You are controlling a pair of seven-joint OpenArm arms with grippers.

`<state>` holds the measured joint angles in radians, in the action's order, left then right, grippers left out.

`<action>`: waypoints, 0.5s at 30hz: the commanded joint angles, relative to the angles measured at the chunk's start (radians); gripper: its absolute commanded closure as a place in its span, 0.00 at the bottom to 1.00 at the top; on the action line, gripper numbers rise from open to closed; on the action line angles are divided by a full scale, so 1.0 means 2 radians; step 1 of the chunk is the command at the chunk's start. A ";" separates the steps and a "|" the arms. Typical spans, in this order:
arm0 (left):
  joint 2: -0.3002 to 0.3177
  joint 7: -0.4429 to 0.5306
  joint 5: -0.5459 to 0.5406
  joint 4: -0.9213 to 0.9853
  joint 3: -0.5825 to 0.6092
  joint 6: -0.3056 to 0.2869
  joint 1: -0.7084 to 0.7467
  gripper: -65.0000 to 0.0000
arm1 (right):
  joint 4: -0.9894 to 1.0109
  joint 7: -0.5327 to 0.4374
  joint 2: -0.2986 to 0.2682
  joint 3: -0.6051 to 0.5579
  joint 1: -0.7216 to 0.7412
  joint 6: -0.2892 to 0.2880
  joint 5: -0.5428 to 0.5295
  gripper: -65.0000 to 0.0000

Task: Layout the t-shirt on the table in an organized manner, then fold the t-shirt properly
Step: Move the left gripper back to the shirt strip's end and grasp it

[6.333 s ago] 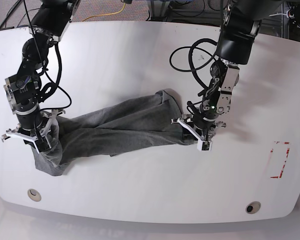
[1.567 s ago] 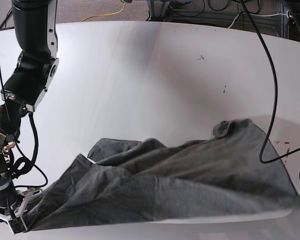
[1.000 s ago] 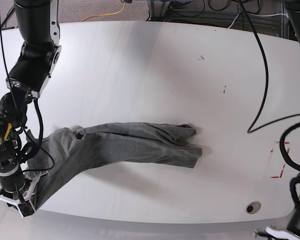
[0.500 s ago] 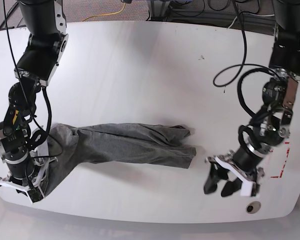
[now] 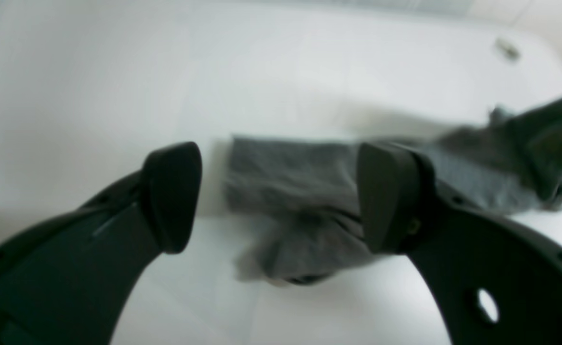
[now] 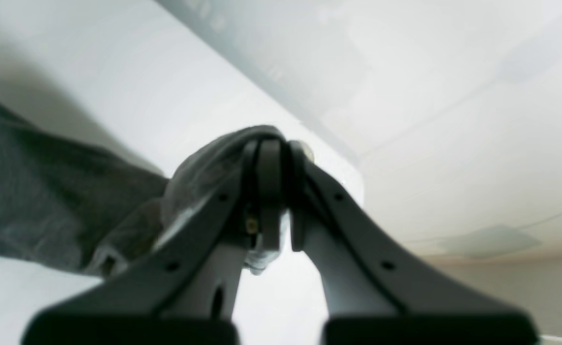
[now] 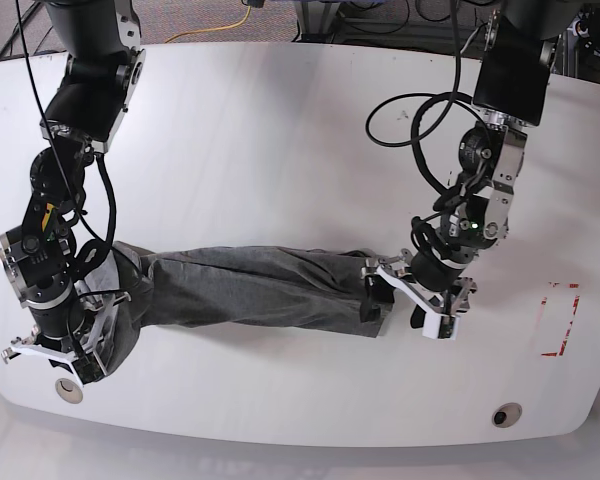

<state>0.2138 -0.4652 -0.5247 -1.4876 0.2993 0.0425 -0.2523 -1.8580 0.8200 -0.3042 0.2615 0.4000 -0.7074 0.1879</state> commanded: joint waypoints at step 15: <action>-0.051 0.072 0.145 0.063 0.000 0.120 -0.012 0.06 | -0.016 -0.014 0.009 0.008 -0.019 0.005 0.001 1.00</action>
<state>0.1093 -0.3496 -0.2512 -1.3449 0.2985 0.2516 -0.2474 -1.8702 0.8162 -0.2810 0.2661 0.3363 -0.7078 0.1921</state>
